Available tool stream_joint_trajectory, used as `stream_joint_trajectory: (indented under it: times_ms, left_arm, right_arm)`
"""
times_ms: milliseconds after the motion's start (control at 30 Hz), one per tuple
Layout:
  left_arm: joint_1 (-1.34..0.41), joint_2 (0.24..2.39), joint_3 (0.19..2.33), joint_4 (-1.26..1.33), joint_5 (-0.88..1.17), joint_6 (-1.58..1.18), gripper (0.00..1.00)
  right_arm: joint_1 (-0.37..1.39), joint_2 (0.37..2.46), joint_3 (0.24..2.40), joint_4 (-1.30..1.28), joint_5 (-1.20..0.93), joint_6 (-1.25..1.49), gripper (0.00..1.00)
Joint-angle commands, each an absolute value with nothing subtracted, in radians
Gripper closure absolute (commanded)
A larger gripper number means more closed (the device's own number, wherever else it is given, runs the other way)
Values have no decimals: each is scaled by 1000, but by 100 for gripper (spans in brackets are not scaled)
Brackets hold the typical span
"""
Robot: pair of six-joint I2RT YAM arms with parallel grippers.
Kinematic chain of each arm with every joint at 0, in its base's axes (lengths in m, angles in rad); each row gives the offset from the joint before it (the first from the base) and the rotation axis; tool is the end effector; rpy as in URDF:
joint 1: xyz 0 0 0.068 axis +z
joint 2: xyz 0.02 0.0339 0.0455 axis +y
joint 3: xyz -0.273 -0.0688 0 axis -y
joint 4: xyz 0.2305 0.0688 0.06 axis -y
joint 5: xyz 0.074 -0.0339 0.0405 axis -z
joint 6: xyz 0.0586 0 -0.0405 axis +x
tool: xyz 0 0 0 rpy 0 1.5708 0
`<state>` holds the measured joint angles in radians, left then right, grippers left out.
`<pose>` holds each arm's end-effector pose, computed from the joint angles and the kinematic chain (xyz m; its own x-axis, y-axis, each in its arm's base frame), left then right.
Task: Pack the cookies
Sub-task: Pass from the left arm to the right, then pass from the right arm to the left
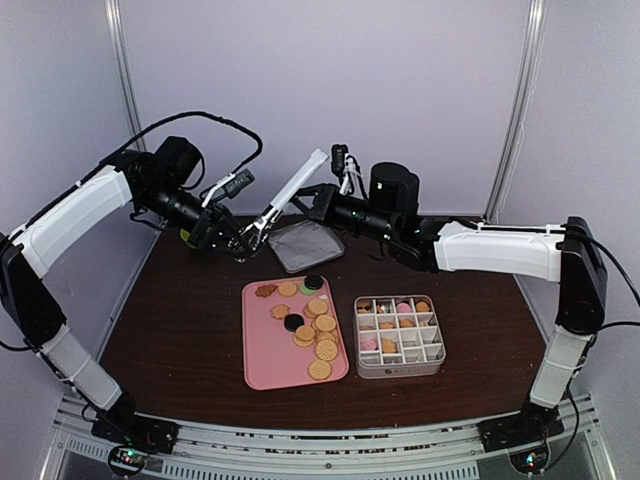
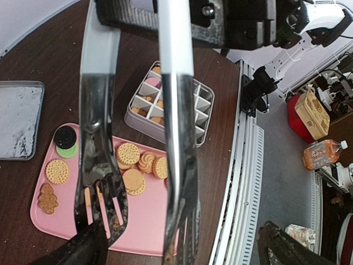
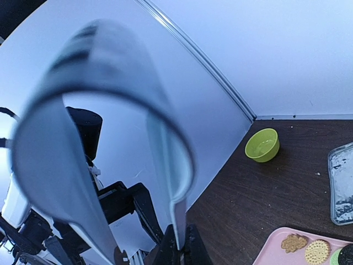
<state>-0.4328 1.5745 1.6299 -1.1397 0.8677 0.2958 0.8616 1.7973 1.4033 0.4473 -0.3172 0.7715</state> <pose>0.2537 -0.1665 0.3603 -0.5942 0.4822 -0.6438 0.8030 0.3103 -0.5088 0.2770 0.3509 0.3534 -0.6193 0.2956 -0.7274 -0.6865 0.2459 0.6843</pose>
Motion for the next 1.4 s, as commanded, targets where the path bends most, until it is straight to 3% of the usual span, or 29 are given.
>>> stream_joint_trajectory:
  times_ms: [0,300,600,667,800,900,1033,1233,1367]
  left_arm:
    - [-426,1520,1626,-1109,958,301,2]
    - [-426,1580,1625,-1213,1073,365,44]
    - [-425,1615,1689,-1307,1113,428,100]
    - [-426,1625,1702,-1331,1125,439,100]
    - [-426,1632,1722,-1359,1161,467,100]
    - [-426,1634,1730,-1365,1182,480,100]
    - [-426,1645,1733,-1372,1205,490,100]
    - [-431,1669,1737,-1381,1217,503,99]
    - [-433,1680,1755,-1440,1213,556,100]
  right_arm:
    - [860,1773,1407,544,-403,785,100]
    - [861,1782,1416,586,-455,804,100]
    - [861,1747,1391,569,-483,755,96]
    - [860,1736,1379,572,-502,743,87]
    - [849,1705,1314,598,-569,742,57]
    - [832,1676,1236,676,-630,773,40]
    - [812,1662,1201,761,-685,815,26]
    - [812,1712,1322,725,-704,807,24]
    - [812,1776,1395,723,-722,834,30]
